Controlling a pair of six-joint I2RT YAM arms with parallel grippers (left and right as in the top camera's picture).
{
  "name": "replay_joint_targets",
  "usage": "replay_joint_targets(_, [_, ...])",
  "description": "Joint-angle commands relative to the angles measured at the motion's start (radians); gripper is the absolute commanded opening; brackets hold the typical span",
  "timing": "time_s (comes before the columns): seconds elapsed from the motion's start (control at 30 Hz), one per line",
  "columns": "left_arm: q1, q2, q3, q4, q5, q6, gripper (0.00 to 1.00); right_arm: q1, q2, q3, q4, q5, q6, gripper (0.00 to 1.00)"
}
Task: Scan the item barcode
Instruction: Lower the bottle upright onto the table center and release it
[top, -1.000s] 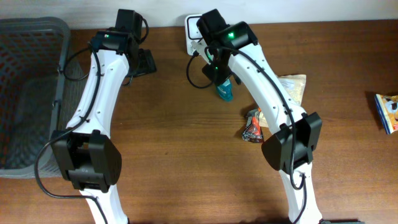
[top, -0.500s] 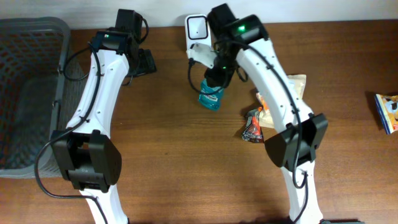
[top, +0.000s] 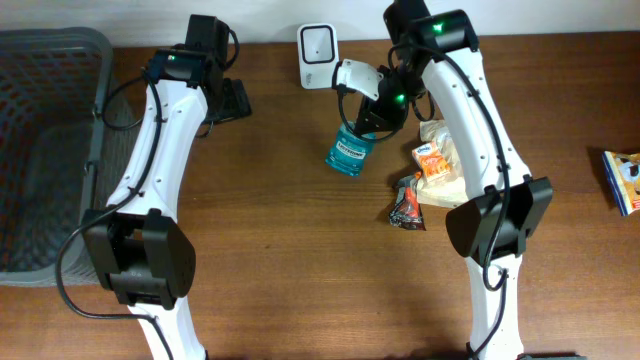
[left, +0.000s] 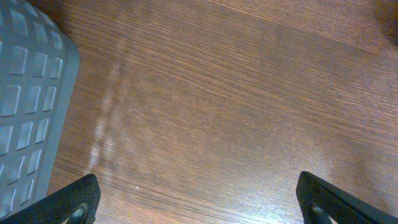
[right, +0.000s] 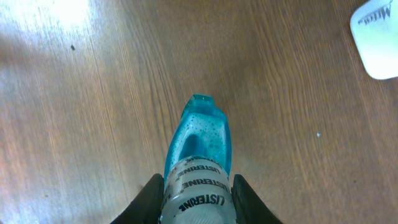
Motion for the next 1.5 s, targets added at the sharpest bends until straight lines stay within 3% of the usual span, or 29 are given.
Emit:
replay_joint_targets(0.0, [-0.006,0.016,-0.005,-0.002,-0.003,-0.013,0.99,0.005,-0.009,0.032,0.002,-0.035,-0.082,0.24])
replay_joint_targets(0.27, [-0.006,0.016,-0.005,-0.002,-0.003,-0.013,0.99,0.048,0.035,0.032,-0.003,0.125,-0.080,0.21])
replay_joint_targets(0.63, [-0.006,0.016,-0.005,-0.002,-0.003,-0.013,0.99,0.137,0.053,0.032,0.001,0.192,-0.107,0.31])
replay_joint_targets(0.67, [-0.006,0.016,-0.005,-0.002,-0.003,-0.013,0.99,0.144,0.053,0.032,0.001,0.212,-0.106,0.34])
replay_joint_targets(0.7, [-0.006,0.016,-0.005,-0.002,-0.003,-0.013,0.99,0.150,0.053,0.033,0.003,0.243,-0.103,0.90])
replay_joint_targets(0.73, [-0.006,0.016,-0.005,-0.002,-0.003,-0.013,0.99,0.150,0.053,0.033,0.013,0.260,-0.080,0.99])
replay_joint_targets(1.03, [-0.006,0.016,-0.005,-0.002,-0.003,-0.013,0.99,0.149,0.052,0.129,0.047,0.279,0.092,0.99])
replay_joint_targets(1.17, [-0.006,0.016,-0.005,-0.002,-0.003,-0.013,0.99,0.146,0.052,0.289,0.051,0.280,0.292,0.99])
replay_joint_targets(1.37, [-0.006,0.016,-0.005,-0.002,-0.003,-0.013,0.99,0.085,0.035,0.653,0.022,0.328,0.919,0.99])
replay_joint_targets(1.47, [-0.006,0.016,-0.005,-0.002,-0.003,-0.013,0.99,0.012,-0.046,0.652,-0.012,0.315,1.153,0.99])
